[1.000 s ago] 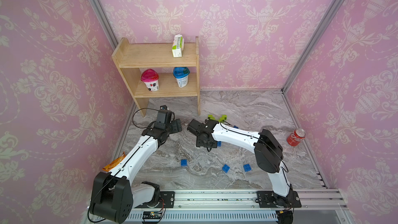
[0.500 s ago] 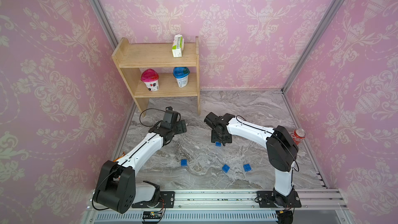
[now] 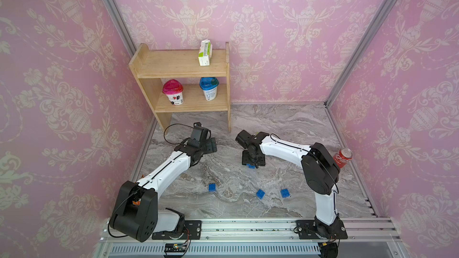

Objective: Assemble the letter v with lego
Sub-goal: Assemble the lego brick with the lego brick.

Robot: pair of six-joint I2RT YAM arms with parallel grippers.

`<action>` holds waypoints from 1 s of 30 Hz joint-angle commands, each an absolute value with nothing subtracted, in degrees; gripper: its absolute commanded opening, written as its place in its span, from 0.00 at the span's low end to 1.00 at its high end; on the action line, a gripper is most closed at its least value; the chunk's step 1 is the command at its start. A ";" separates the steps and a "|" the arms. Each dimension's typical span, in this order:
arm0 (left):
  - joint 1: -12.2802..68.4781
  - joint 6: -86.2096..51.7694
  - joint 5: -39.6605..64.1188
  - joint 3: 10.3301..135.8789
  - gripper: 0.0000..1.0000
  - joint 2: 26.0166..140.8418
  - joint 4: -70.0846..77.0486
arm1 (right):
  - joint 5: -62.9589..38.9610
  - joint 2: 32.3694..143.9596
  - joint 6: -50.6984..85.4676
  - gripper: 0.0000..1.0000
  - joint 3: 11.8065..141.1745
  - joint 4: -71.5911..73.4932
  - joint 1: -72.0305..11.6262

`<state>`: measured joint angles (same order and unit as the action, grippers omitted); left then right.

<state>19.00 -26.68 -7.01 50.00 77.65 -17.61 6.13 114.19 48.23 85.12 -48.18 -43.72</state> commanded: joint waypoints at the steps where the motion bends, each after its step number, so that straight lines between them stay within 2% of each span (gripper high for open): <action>1: 19.34 -27.16 -8.98 51.42 0.91 78.13 -18.46 | 5.25 114.48 49.84 0.40 83.07 -47.75 -43.46; 18: 20.17 -27.25 -8.97 51.25 0.91 78.73 -18.22 | 5.62 113.99 52.89 0.37 79.15 -46.79 -46.12; 30: 20.92 -27.51 -9.33 51.72 0.91 78.92 -18.19 | 5.60 114.18 49.45 0.37 79.82 -49.96 -43.76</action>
